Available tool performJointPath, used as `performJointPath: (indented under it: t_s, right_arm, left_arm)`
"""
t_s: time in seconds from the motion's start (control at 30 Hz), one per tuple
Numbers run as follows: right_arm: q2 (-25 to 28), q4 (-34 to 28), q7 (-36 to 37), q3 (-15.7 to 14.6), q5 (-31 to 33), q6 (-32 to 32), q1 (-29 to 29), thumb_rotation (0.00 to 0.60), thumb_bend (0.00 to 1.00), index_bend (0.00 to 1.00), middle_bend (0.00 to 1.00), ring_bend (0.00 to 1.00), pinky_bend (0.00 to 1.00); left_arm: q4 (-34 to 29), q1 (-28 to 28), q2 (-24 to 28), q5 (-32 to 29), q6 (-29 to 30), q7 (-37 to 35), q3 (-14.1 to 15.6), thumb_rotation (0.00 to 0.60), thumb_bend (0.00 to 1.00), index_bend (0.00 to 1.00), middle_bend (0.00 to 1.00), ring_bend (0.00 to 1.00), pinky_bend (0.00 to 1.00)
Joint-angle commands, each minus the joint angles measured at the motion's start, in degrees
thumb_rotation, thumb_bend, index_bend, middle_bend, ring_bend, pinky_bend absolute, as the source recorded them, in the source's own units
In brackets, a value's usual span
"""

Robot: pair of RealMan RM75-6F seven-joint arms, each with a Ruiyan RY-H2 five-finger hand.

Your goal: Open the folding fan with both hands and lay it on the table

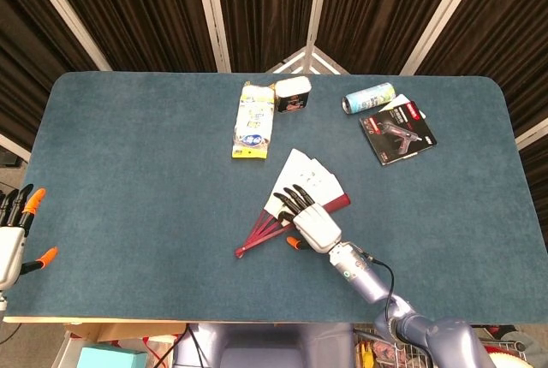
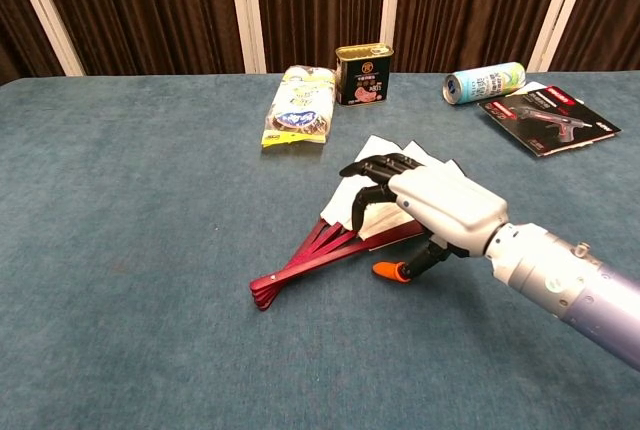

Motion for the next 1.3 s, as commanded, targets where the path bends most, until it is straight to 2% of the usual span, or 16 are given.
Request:
performJointPath:
  t_s: [0.03, 0.37, 0.73, 1.07, 1.3]
  right_arm:
    - [-0.38, 0.29, 0.12, -0.09, 0.11, 0.00, 0.14, 0.600, 0.26, 0.47, 0.14, 0.04, 0.00]
    - [-2.00, 1.29, 0.30, -0.33, 0.38, 0.08, 0.72, 0.600, 0.30, 0.52, 0.15, 0.05, 0.00]
    - [-2.76, 1.64, 0.07, -0.48, 0.73, 0.23, 1.16, 0.600, 0.54, 0.59, 0.16, 0.05, 0.00]
    - [-2.53, 1.19, -0.52, -0.56, 1.17, 0.41, 1.09, 0.600, 0.59, 0.63, 0.18, 0.06, 0.00]
    - [-1.22, 0.09, -1.11, 0.50, 1.66, 1.39, 1.79, 0.600, 0.66, 0.69, 0.19, 0.06, 0.00]
  left_arm:
    - [-0.03, -0.02, -0.01, -0.04, -0.04, 0.02, -0.01, 0.600, 0.00, 0.00, 0.00, 0.00, 0.00]
    - [-0.01, -0.06, -0.04, -0.18, -0.12, 0.03, -0.06, 0.600, 0.00, 0.00, 0.00, 0.00, 0.00]
    - [-0.03, -0.12, 0.00, -0.20, -0.21, -0.22, -0.06, 0.600, 0.00, 0.00, 0.00, 0.00, 0.00]
    - [-0.02, -0.14, 0.03, -0.16, -0.18, -0.31, -0.07, 0.600, 0.00, 0.00, 0.00, 0.00, 0.00]
    - [-0.09, -0.13, 0.03, -0.14, -0.13, -0.36, -0.07, 0.600, 0.00, 0.00, 0.00, 0.00, 0.00]
